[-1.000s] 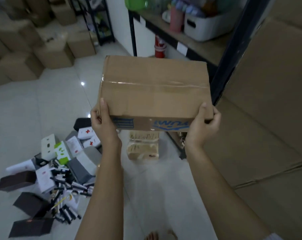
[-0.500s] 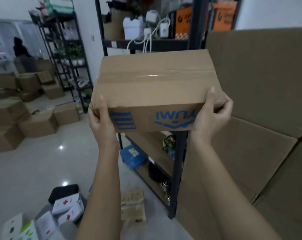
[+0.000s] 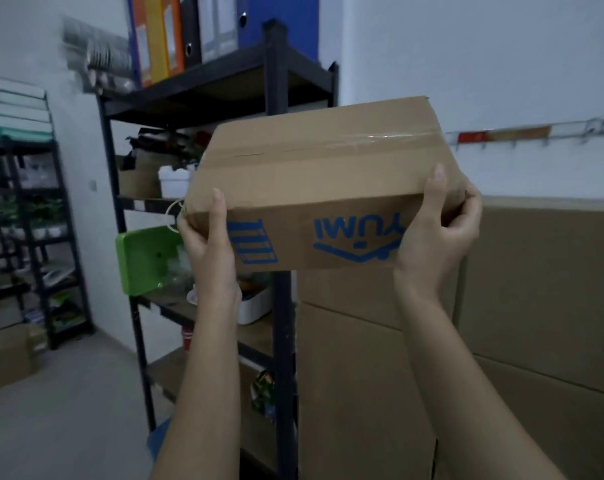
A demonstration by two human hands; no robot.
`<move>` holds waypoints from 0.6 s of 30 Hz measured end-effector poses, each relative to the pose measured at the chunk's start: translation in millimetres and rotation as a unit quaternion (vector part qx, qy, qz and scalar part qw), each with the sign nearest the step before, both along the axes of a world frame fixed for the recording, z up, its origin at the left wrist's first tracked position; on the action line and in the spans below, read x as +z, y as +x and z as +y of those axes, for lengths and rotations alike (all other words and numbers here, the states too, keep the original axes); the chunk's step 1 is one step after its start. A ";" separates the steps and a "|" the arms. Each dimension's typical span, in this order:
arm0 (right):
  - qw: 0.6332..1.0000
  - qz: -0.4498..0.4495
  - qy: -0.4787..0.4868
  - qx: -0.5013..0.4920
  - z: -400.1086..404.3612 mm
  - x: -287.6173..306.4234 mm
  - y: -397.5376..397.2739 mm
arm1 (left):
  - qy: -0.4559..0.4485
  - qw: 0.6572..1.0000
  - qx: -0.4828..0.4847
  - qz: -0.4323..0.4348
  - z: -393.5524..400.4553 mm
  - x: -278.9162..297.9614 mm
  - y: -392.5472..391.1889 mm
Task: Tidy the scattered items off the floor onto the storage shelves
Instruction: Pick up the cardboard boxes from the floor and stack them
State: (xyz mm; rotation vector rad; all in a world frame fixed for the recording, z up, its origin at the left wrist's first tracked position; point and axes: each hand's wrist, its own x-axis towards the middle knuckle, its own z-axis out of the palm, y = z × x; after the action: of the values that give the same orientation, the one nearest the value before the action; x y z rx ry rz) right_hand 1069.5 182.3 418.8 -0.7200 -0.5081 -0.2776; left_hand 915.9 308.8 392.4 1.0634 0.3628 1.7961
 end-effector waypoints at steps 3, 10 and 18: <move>0.999 -0.006 0.020 -0.025 -16.4 10.4 21.6 | 0.021 0.999 -0.033 0.014 -9.3 16.4 26.5; 0.998 -0.020 -0.010 -0.052 -39.6 32.5 76.0 | 0.070 0.996 -0.060 0.016 -13.8 40.5 90.0; 0.992 -0.059 -0.076 -0.076 -30.5 57.3 128.2 | 0.082 0.996 -0.032 0.028 13.9 70.4 150.9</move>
State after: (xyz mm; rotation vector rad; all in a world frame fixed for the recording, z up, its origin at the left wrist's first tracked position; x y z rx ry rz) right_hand 1197.7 151.9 476.2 -0.8963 -0.5929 -0.4300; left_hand 1066.8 322.7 462.8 1.2287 0.2155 1.7652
